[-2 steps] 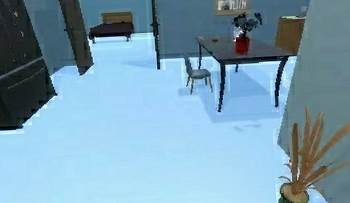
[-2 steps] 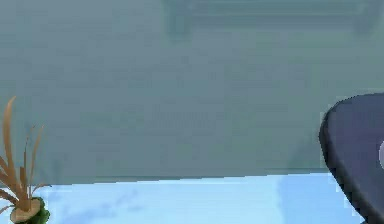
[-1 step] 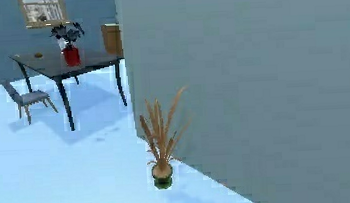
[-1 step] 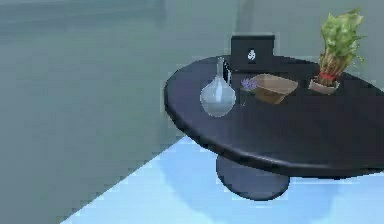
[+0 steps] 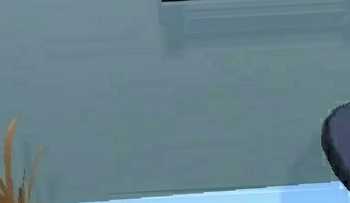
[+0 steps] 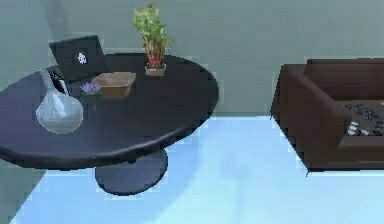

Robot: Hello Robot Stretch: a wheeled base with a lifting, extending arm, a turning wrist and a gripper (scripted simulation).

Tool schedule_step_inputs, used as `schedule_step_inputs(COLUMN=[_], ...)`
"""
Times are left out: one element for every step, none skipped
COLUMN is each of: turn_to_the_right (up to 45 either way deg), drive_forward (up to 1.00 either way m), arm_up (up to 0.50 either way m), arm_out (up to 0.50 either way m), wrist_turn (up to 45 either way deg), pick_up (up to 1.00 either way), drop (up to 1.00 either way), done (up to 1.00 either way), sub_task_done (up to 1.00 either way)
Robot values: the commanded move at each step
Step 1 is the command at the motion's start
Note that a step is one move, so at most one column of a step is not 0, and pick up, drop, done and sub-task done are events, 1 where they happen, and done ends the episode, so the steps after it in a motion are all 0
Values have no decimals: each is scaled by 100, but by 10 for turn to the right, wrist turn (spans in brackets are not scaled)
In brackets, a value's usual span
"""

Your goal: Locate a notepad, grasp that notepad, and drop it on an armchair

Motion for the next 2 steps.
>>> schedule_step_inputs(turn_to_the_right=[450, 0], drive_forward=[0, 15], arm_up=[0, 0], arm_out=[0, 0], wrist_turn=[0, 0], pick_up=[0, 0], drop=[0, 0], done=[0, 0], sub_task_done=[0, 0])
